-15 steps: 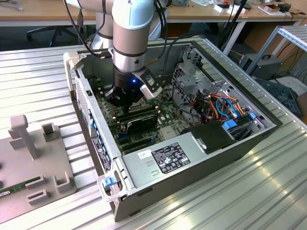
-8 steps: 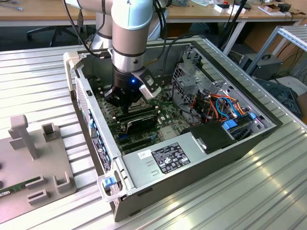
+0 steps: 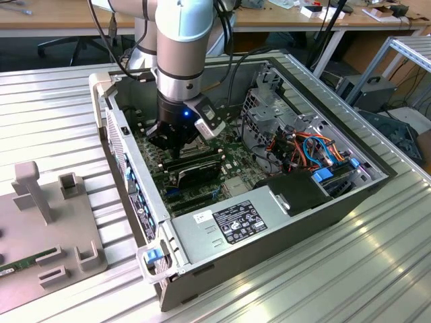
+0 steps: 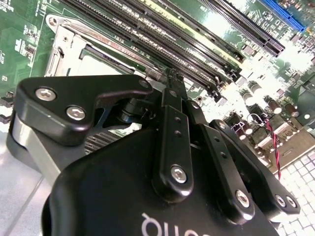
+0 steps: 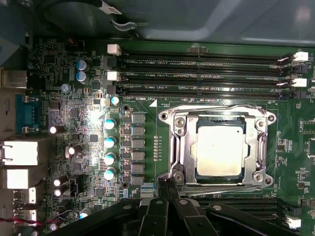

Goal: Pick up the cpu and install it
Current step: 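Install the second cpu locking lever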

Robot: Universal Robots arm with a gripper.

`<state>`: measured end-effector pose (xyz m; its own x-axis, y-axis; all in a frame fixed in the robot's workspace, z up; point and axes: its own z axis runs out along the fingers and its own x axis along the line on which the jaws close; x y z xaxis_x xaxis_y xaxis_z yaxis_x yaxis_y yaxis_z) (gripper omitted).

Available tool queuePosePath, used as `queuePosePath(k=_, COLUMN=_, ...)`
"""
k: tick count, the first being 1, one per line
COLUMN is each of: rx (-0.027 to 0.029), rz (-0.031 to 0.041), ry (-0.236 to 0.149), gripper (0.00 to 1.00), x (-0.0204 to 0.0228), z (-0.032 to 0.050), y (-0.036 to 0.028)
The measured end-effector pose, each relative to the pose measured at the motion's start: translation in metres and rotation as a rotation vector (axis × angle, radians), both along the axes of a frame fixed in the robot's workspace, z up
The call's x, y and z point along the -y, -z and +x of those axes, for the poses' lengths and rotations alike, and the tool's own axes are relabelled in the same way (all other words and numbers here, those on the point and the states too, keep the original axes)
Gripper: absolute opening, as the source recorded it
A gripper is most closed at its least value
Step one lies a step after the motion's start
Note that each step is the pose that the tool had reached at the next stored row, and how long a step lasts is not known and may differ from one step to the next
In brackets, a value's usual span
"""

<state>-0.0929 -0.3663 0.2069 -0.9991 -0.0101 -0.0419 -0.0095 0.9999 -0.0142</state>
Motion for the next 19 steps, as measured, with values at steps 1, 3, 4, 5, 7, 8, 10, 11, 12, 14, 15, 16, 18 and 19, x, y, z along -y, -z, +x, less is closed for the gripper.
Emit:
queuePosePath(k=1, rx=0.0001, rz=0.0001, ry=0.000, gripper=0.11, x=-0.0003, z=0.0000, y=0.0001)
queuePosePath(k=3, rx=0.0001, rz=0.0000, ry=0.000, gripper=0.11, x=-0.0007, z=0.0000, y=0.0001)
queuePosePath(k=4, rx=0.0000, rz=0.0000, ry=0.000, gripper=0.11, x=-0.0007, z=0.0000, y=0.0002)
queuePosePath(k=5, rx=0.0000, rz=0.0000, ry=0.000, gripper=0.11, x=-0.0007, z=0.0000, y=0.0003)
queuePosePath(k=7, rx=-0.0001, rz=-0.0001, ry=0.000, gripper=0.11, x=-0.0007, z=0.0000, y=0.0009)
queuePosePath(k=8, rx=-0.0001, rz=-0.0002, ry=0.000, gripper=0.11, x=-0.0007, z=-0.0001, y=0.0014)
queuePosePath(k=10, rx=0.0000, rz=0.0000, ry=0.000, gripper=0.11, x=-0.0008, z=-0.0002, y=0.0021)
queuePosePath(k=11, rx=-0.0001, rz=-0.0001, ry=0.000, gripper=0.11, x=-0.0008, z=-0.0002, y=0.0024)
queuePosePath(k=12, rx=-0.0001, rz=-0.0001, ry=0.000, gripper=0.11, x=-0.0009, z=-0.0003, y=0.0027)
queuePosePath(k=14, rx=0.0000, rz=0.0000, ry=0.000, gripper=0.11, x=-0.0011, z=-0.0004, y=0.0031)
queuePosePath(k=15, rx=0.0001, rz=0.0000, ry=0.000, gripper=0.11, x=-0.0012, z=-0.0004, y=0.0032)
queuePosePath(k=16, rx=0.0001, rz=0.0001, ry=0.000, gripper=0.11, x=-0.0012, z=-0.0004, y=0.0033)
queuePosePath(k=18, rx=0.0001, rz=0.0002, ry=0.000, gripper=0.11, x=-0.0013, z=-0.0006, y=0.0037)
queuePosePath(k=19, rx=0.0004, rz=0.0008, ry=0.000, gripper=0.11, x=-0.0015, z=-0.0007, y=0.0043)
